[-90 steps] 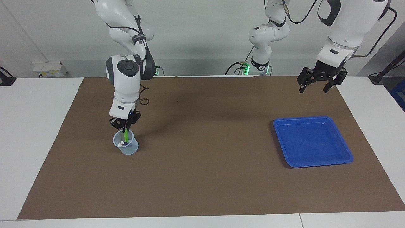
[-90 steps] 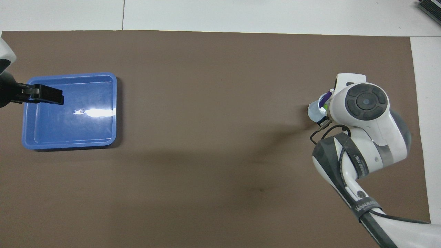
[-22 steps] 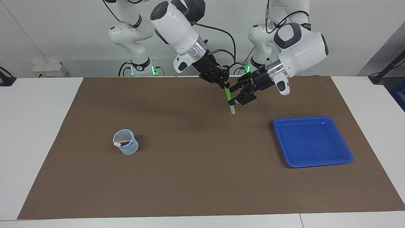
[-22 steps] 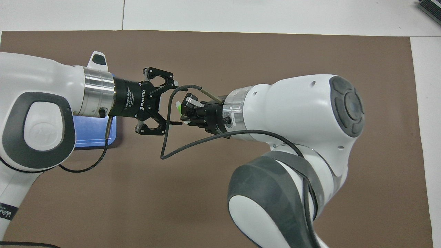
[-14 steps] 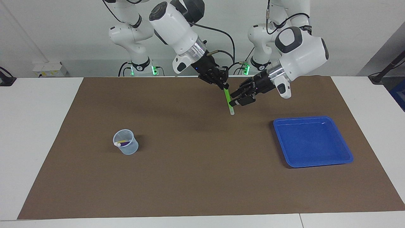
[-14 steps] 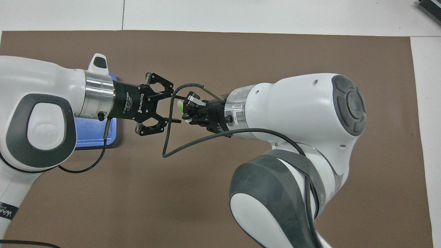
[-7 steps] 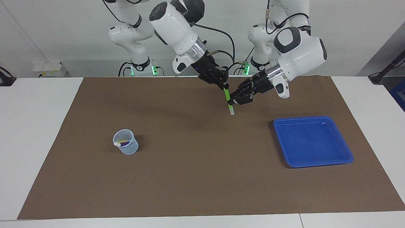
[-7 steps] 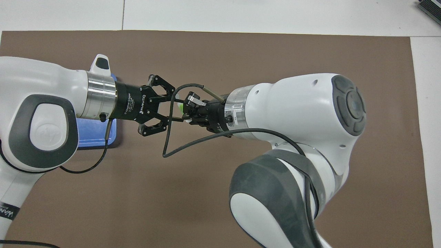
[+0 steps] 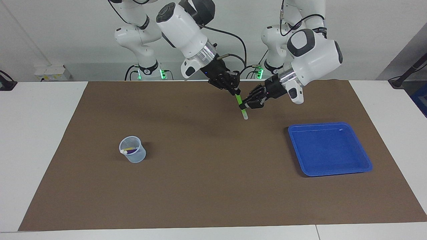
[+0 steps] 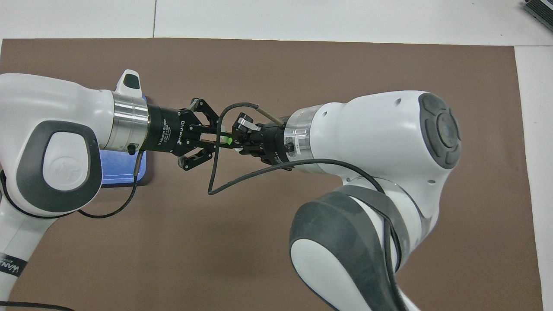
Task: Right arm passes pens to left for tray arrangement
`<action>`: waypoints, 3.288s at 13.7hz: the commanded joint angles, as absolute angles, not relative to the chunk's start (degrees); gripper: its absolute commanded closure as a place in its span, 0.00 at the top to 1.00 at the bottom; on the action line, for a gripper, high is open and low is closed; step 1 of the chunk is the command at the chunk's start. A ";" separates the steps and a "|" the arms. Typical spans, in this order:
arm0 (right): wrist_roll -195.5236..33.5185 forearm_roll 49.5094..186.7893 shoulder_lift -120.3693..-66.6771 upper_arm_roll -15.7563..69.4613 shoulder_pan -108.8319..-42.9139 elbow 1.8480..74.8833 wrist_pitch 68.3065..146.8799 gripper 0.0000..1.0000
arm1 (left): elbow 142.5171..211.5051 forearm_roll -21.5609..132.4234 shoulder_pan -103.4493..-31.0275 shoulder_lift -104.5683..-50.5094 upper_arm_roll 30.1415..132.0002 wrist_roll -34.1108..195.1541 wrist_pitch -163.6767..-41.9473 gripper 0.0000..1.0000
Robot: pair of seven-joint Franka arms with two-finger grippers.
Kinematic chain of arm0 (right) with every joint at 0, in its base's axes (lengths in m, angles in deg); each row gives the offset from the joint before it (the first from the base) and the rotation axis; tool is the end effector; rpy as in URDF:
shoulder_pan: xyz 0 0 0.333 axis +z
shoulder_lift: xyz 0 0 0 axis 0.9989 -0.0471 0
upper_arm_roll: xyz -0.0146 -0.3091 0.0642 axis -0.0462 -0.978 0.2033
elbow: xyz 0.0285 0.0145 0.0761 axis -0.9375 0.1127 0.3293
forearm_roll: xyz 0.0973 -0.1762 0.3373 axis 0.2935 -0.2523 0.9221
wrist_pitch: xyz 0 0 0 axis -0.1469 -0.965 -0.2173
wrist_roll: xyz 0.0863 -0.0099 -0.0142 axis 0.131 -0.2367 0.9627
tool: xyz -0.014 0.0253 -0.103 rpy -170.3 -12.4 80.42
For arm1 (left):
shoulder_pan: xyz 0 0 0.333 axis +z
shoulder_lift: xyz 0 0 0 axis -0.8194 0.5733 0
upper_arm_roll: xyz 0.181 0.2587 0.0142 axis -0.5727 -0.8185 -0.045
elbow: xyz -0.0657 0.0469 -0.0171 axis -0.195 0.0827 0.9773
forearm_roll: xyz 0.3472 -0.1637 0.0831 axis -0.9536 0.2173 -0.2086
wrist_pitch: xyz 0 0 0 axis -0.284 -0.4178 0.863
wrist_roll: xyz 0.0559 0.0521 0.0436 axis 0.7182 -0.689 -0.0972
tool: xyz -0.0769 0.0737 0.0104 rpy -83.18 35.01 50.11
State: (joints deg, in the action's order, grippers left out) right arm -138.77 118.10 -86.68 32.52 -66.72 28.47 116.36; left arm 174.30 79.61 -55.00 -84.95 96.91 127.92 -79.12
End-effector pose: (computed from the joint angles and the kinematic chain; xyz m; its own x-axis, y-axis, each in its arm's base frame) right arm 0.5334 0.3622 0.5800 0.8815 -0.4308 -0.1931 -0.4561 -0.6715 -0.5840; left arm 0.5449 -0.2318 0.5227 0.4336 0.6065 -0.6664 0.9005 -0.3194 0.2952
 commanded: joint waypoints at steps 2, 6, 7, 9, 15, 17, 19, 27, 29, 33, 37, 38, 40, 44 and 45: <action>-138.84 118.76 -86.27 32.92 -67.08 29.10 116.38 0.16 | 175.22 79.16 -55.90 -85.67 96.33 127.39 -80.44 0.00; -139.01 118.15 -86.36 32.84 -67.78 28.48 115.42 1.00 | 173.99 79.16 -54.41 -85.58 96.24 127.57 -78.34 0.00; -138.66 116.84 -86.27 32.66 -67.96 27.96 114.02 1.00 | 173.11 79.07 -53.01 -85.40 96.15 127.48 -76.51 0.00; -138.31 113.77 -86.27 32.66 -69.45 26.47 110.95 1.00 | 172.40 78.55 -51.51 -85.40 96.15 127.13 -74.83 0.00; -123.31 109.11 -84.87 32.31 -78.93 22.51 96.81 1.00 | 172.49 64.67 -49.49 -85.40 96.06 100.98 -73.68 0.00; -117.07 106.82 -83.81 32.22 -82.01 22.50 93.11 1.00 | 172.23 59.07 -47.82 -85.23 96.06 94.12 -73.85 0.00; -109.00 102.35 -83.63 32.22 -85.17 22.94 90.81 1.00 | 172.23 55.36 -46.07 -84.96 96.06 83.59 -74.90 0.00; -80.49 93.98 -88.01 32.40 -93.89 26.02 94.75 1.00 | 173.28 42.00 -40.18 -84.70 96.06 67.98 -79.74 0.00; -77.07 91.52 -90.56 32.40 -94.15 26.02 96.86 1.00 | 174.86 37.01 -38.33 -84.79 96.06 66.50 -82.63 0.00; -63.21 88.80 -93.56 32.48 -94.07 26.11 99.15 1.00 | 178.44 32.75 -33.08 -85.66 96.06 63.50 -83.87 0.00; -46.93 88.62 -95.67 32.48 -94.59 26.11 100.29 1.00 | 180.48 32.67 -30.50 -83.22 96.06 58.05 -93.42 0.00; -44.03 88.61 -96.11 32.48 -94.68 26.19 101.52 1.00 | 181.71 32.67 -29.89 -82.60 96.06 58.05 -97.11 0.00; -40.15 88.44 -97.43 32.48 -95.03 26.20 103.19 1.00 | 182.07 32.67 -28.22 -80.75 96.06 58.05 -99.51 0.00; -33.20 87.38 -98.57 32.48 -95.38 28.47 106.62 1.00 | 181.72 32.14 -26.29 -72.94 95.89 57.70 -108.29 0.00; -31.89 87.21 -98.31 32.48 -95.38 29.52 107.50 1.00 | 181.72 31.97 -25.76 -71.18 95.88 57.43 -109.87 0.00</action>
State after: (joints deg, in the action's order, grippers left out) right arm -34.90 88.38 -98.95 31.69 -94.39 27.06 105.33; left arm 181.78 33.52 -27.62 -75.07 95.44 58.25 -105.64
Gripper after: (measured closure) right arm 0.000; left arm 0.819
